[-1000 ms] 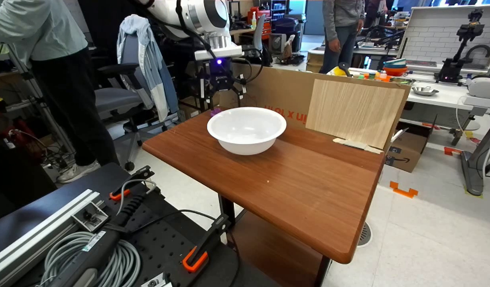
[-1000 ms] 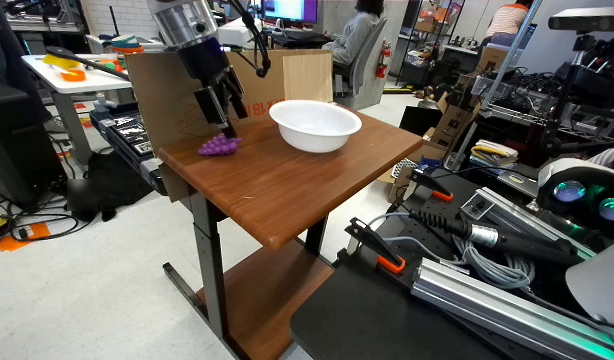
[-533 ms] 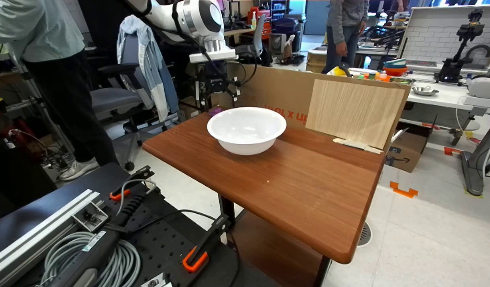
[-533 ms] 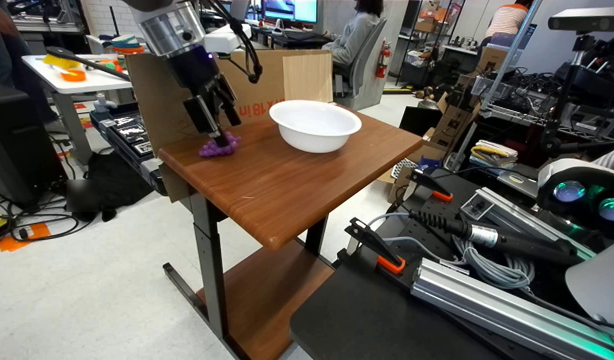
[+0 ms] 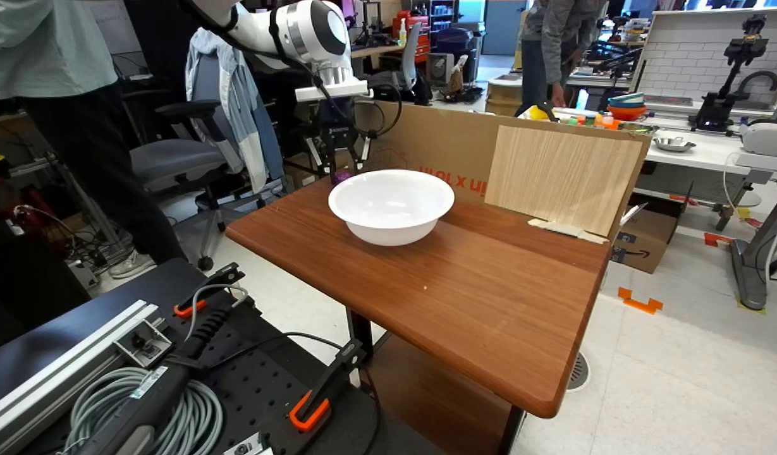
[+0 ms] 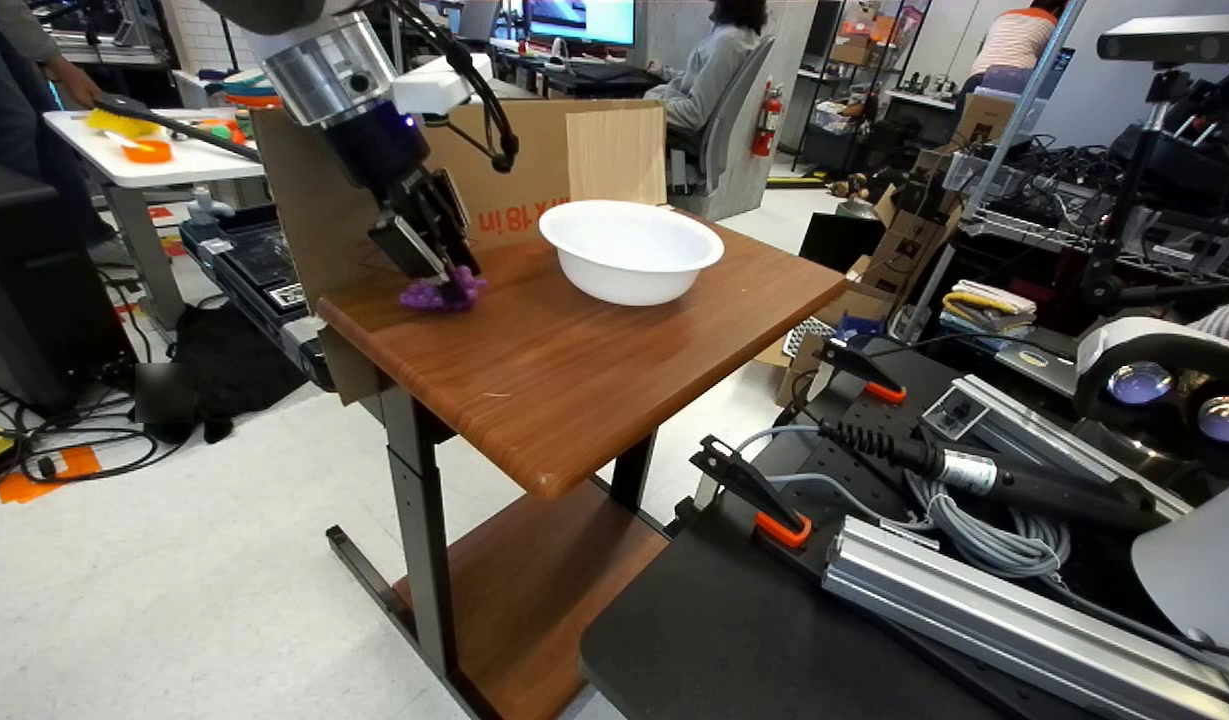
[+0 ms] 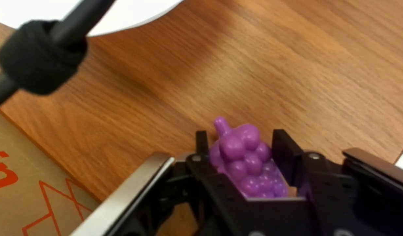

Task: Put the purple object into the white bowl

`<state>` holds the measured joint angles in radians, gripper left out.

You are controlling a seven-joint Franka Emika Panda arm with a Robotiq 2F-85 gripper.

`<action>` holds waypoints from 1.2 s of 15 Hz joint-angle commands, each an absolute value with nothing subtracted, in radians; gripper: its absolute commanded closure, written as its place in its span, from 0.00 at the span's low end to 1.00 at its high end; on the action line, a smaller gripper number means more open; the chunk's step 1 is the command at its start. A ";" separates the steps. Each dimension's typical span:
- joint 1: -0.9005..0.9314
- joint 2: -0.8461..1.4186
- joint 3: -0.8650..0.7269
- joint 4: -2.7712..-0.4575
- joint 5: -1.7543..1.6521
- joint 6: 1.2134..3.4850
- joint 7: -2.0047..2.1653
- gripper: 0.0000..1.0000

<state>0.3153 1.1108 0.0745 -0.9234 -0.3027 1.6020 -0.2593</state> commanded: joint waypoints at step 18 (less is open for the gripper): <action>0.189 0.762 0.106 -1.084 -0.230 1.679 -0.239 0.79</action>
<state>0.2314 0.8706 0.0922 -0.9453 -0.2603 1.6154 -0.2430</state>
